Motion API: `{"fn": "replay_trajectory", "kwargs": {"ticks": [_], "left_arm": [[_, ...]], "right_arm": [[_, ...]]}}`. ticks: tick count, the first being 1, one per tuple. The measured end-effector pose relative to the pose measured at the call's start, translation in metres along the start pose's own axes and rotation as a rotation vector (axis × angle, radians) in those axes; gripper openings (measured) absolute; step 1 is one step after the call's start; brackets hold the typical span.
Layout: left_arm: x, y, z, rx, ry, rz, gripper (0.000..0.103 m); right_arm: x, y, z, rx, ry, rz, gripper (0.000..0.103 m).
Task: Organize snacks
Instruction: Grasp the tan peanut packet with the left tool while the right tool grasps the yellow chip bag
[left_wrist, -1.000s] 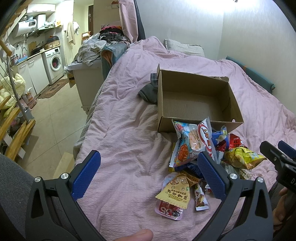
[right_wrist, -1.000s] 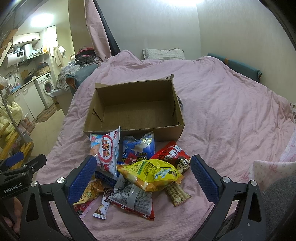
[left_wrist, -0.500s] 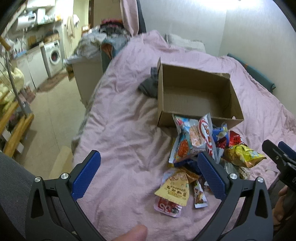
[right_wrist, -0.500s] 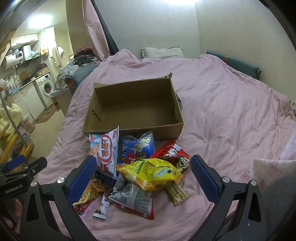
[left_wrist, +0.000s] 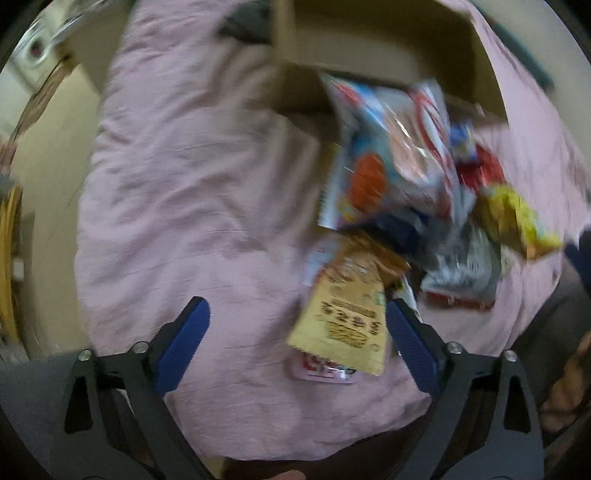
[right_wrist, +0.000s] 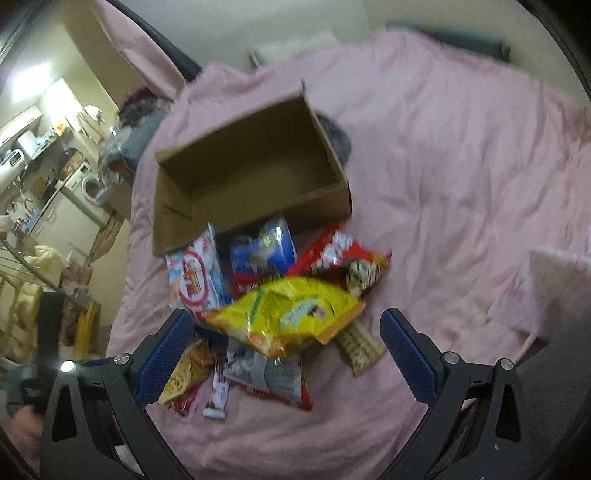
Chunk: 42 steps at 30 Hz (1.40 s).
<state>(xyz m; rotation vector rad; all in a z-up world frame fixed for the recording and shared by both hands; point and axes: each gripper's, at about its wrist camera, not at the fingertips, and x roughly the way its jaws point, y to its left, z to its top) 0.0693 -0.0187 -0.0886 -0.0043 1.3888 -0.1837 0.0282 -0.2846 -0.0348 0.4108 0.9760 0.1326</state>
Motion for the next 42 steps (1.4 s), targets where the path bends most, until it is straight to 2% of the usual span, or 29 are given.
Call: {"fn": "replay_trajectory", "kwargs": {"ticks": [1,3,8,11,15,21,22,24,27,30,34,35,36,38,42], "left_arm": [[0.003,-0.007,0.002,0.029,0.012,0.015,0.089],[0.009,-0.019,0.006,0.069,0.025,0.048,0.075],[0.020,-0.038,0.017,0.144,0.074,0.065,0.059],[0.025,-0.051,0.025,0.223,0.079,0.081,0.050],[0.032,-0.068,0.027,0.284,0.108,0.093,0.049],[0.039,-0.065,0.025,0.262,0.119,0.055,0.048],[0.042,-0.061,0.028,0.252,0.122,0.041,0.043],[0.038,-0.059,0.027,0.235,0.136,-0.013,0.022],[0.034,-0.060,0.022,0.256,0.121,-0.004,0.010],[0.026,-0.055,0.010,0.237,0.118,-0.021,0.005],[0.029,-0.043,-0.011,0.195,0.110,-0.054,0.003],[0.027,-0.041,-0.013,0.189,0.111,-0.064,0.003],[0.024,-0.039,-0.016,0.185,0.112,-0.073,0.003],[0.018,-0.033,-0.016,0.182,0.105,-0.079,0.003],[0.012,-0.031,-0.014,0.179,0.090,-0.085,0.004]], "right_arm": [[0.003,-0.004,0.001,0.012,0.020,0.004,0.103],[0.006,-0.009,0.003,0.036,0.053,0.017,0.103],[0.009,-0.016,0.002,0.048,0.076,0.019,0.103],[0.014,-0.019,-0.002,0.066,0.107,0.032,0.103],[0.018,-0.022,0.001,0.080,0.122,0.038,0.103],[0.032,-0.031,0.013,0.178,0.207,0.120,0.102],[0.036,-0.032,0.016,0.199,0.223,0.141,0.102],[0.047,-0.030,0.021,0.221,0.269,0.152,0.100],[0.064,-0.026,0.023,0.230,0.315,0.136,0.095],[0.079,-0.026,0.017,0.254,0.356,0.132,0.083],[0.086,-0.029,0.009,0.265,0.375,0.142,0.046],[0.084,-0.030,0.008,0.259,0.373,0.144,0.033],[0.082,-0.030,0.007,0.252,0.370,0.147,0.027],[0.076,-0.030,0.006,0.234,0.356,0.159,0.019],[0.064,-0.029,0.007,0.202,0.335,0.171,0.017]]}}
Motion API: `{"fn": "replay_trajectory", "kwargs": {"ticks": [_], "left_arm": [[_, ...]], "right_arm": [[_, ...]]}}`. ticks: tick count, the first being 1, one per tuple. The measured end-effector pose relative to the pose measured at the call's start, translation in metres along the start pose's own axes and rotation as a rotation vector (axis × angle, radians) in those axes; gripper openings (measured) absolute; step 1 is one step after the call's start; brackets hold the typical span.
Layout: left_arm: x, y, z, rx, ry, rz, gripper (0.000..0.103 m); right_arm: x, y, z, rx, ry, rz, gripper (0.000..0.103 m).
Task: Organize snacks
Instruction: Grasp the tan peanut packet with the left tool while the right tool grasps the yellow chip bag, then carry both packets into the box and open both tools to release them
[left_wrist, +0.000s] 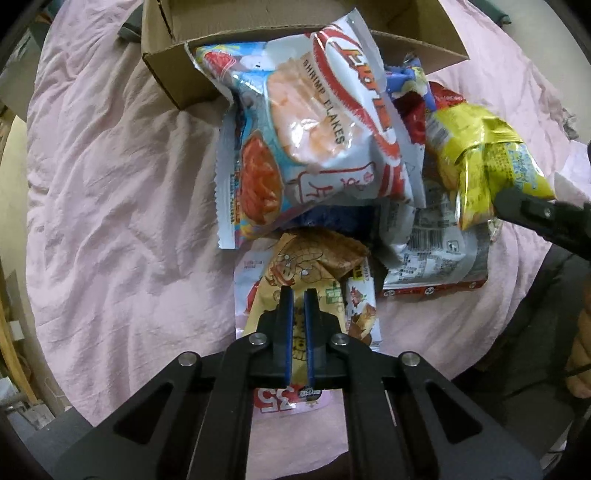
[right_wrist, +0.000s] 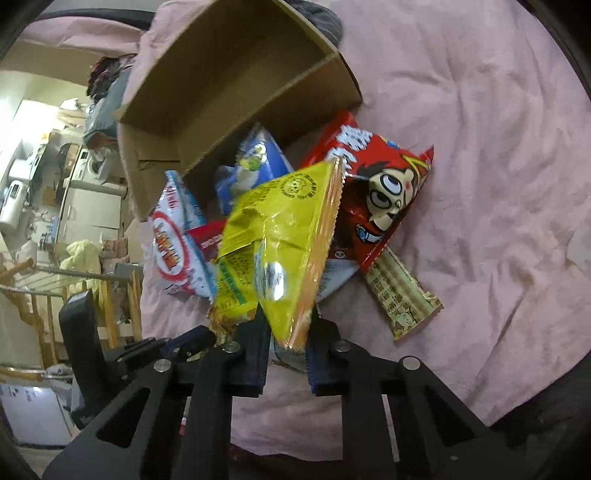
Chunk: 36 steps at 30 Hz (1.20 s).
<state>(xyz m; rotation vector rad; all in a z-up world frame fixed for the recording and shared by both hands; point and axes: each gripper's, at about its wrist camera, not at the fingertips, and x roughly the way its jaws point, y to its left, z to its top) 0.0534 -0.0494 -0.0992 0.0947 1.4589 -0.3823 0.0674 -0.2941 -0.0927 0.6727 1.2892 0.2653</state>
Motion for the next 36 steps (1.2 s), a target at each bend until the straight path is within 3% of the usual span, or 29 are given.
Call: {"fn": "replay_trajectory", "kwargs": {"ticks": [2,4,5,6,7,8,9,12,16,19,23,27,29,36], "left_arm": [[-0.001,-0.001,0.003,-0.007,0.013,-0.007,0.005],[0.006,-0.004,0.021,-0.014,0.014,-0.005,0.013],[0.004,-0.002,0.023,-0.013,0.009,-0.001,0.028],[0.001,-0.005,0.028,-0.015,0.000,0.003,0.042],[-0.001,-0.006,0.031,-0.017,-0.011,0.006,0.045],[-0.002,-0.006,0.035,-0.015,-0.012,0.007,0.046],[0.000,-0.006,0.038,-0.013,-0.006,0.008,0.046],[0.011,-0.007,0.049,-0.015,0.015,0.009,0.046],[0.025,-0.001,0.059,-0.009,0.024,0.014,0.046],[0.027,0.006,0.068,-0.027,0.026,-0.008,0.046],[0.026,0.013,0.066,-0.004,0.021,-0.005,0.037],[0.022,0.010,0.062,0.040,0.009,0.007,0.034],[0.015,0.010,0.060,0.037,0.000,0.003,0.033],[-0.025,0.014,0.038,-0.019,-0.097,0.014,0.033]], "right_arm": [[-0.001,-0.005,-0.002,0.027,0.018,0.020,0.017],[-0.005,-0.013,-0.004,0.053,0.017,0.037,0.021],[-0.008,-0.015,-0.005,0.057,0.009,0.034,0.023],[-0.012,-0.017,-0.005,0.065,-0.001,0.034,0.033],[-0.015,-0.020,-0.005,0.077,-0.009,0.042,0.044],[-0.019,-0.023,-0.004,0.102,-0.024,0.059,0.070],[-0.021,-0.023,-0.005,0.115,-0.038,0.073,0.082],[-0.025,-0.025,-0.001,0.125,-0.061,0.080,0.082],[-0.008,-0.042,0.013,0.246,-0.029,0.111,0.082],[0.000,-0.037,0.023,0.241,-0.025,0.115,0.079],[0.012,-0.025,0.027,0.197,0.001,0.121,0.053],[0.005,-0.018,0.022,0.148,-0.032,0.112,0.045],[-0.001,-0.015,0.020,0.127,-0.034,0.124,0.031],[-0.020,-0.001,0.008,0.057,-0.078,0.139,0.030]]}}
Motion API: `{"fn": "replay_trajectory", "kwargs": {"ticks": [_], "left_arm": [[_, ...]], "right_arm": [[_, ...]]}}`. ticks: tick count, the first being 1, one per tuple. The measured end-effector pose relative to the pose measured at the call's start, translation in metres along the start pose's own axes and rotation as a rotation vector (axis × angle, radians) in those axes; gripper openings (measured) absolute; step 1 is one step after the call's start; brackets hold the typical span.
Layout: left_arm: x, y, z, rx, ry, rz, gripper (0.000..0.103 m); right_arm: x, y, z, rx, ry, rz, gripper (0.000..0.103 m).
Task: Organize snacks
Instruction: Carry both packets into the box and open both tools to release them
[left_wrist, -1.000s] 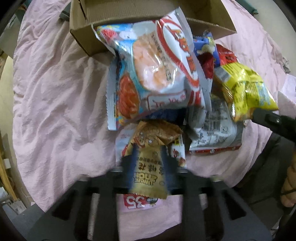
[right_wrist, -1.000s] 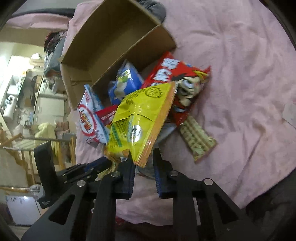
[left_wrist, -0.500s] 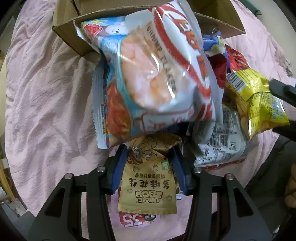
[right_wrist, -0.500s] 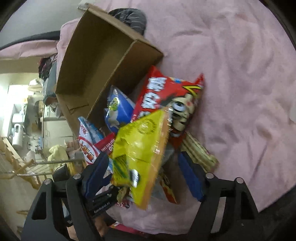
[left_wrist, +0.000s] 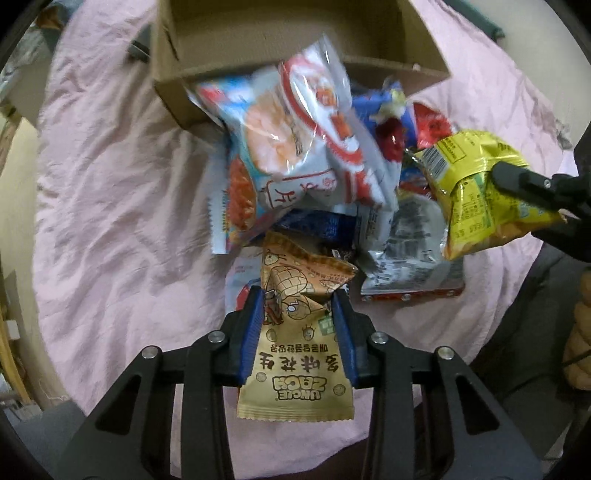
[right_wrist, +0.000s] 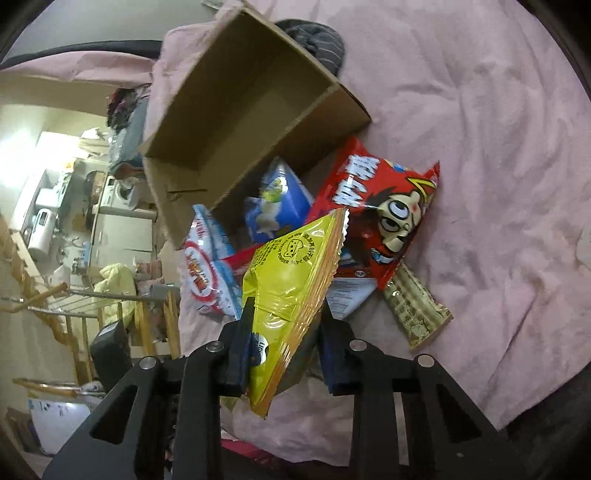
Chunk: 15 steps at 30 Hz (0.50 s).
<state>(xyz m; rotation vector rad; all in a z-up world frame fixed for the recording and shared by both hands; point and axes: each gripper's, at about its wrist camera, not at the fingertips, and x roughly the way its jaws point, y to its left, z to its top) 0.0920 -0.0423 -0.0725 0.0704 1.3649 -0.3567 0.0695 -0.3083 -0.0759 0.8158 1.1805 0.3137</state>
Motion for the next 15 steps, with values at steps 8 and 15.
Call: {"fn": "replay_trajectory", "kwargs": {"ticks": [8,15], "left_arm": [[-0.070,0.007,-0.018,-0.081,-0.154,0.049,0.033],[-0.123,-0.005,0.012,-0.091,-0.296,0.077,0.033]], "right_arm": [[-0.050,0.045,-0.009,-0.152,-0.115,-0.009,0.030],[-0.072,0.094,0.021,-0.263,-0.182,-0.014,0.030]]}}
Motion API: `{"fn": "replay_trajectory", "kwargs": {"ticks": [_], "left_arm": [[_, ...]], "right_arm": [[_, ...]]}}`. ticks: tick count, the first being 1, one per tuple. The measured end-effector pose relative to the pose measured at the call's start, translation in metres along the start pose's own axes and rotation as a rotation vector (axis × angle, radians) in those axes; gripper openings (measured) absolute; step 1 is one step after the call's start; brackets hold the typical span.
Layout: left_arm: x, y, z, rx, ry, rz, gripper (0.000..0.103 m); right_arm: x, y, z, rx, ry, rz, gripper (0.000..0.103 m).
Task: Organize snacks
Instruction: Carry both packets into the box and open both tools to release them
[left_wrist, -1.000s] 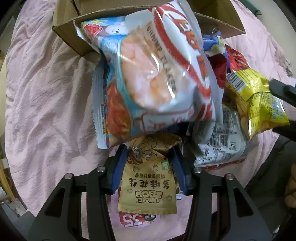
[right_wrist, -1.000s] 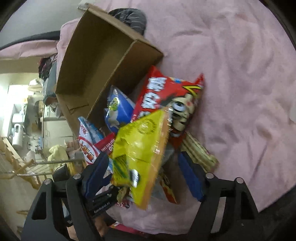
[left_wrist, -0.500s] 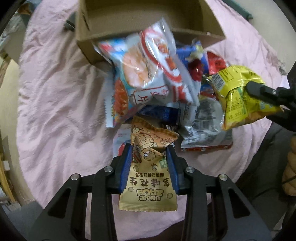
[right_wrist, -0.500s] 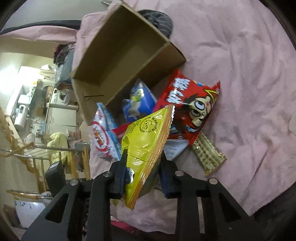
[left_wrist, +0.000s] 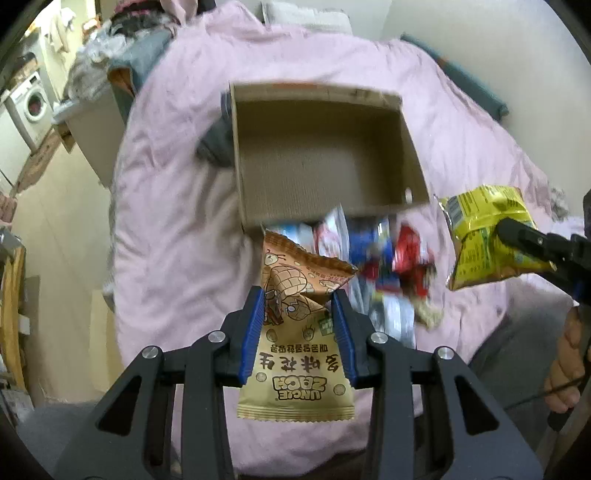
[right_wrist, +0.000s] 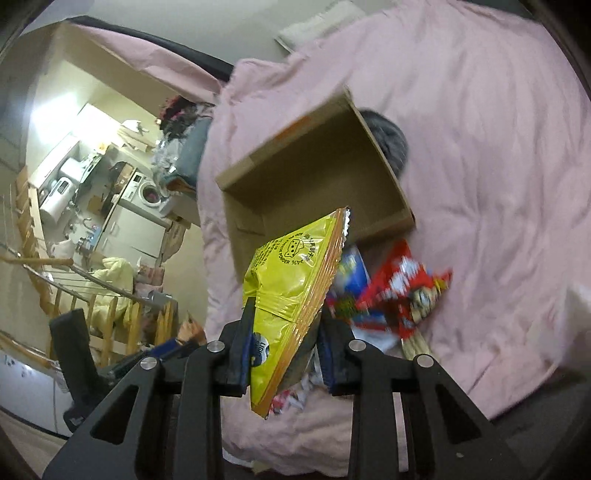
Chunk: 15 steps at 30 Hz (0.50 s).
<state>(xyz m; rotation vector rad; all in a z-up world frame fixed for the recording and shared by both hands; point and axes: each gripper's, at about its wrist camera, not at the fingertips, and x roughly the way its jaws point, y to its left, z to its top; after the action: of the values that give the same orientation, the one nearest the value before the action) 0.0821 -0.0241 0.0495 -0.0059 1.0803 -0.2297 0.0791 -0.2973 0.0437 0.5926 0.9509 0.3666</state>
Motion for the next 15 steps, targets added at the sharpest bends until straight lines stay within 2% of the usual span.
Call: {"fn": "replay_trajectory", "kwargs": {"ticks": [6,12,15], "left_arm": [[0.009,0.004,0.055,-0.014,-0.075,0.021,0.033],[0.035,0.005,0.099,-0.033,-0.099,0.009,0.033],[0.055,0.005,0.116,-0.030,-0.085,0.008,0.033]], "right_arm": [[0.020,0.016,0.045,-0.090,-0.026,-0.019,0.030],[0.063,0.013,0.080,-0.124,-0.002,-0.026,0.030],[0.088,0.006,0.092,-0.112,0.026,-0.023,0.030]]}}
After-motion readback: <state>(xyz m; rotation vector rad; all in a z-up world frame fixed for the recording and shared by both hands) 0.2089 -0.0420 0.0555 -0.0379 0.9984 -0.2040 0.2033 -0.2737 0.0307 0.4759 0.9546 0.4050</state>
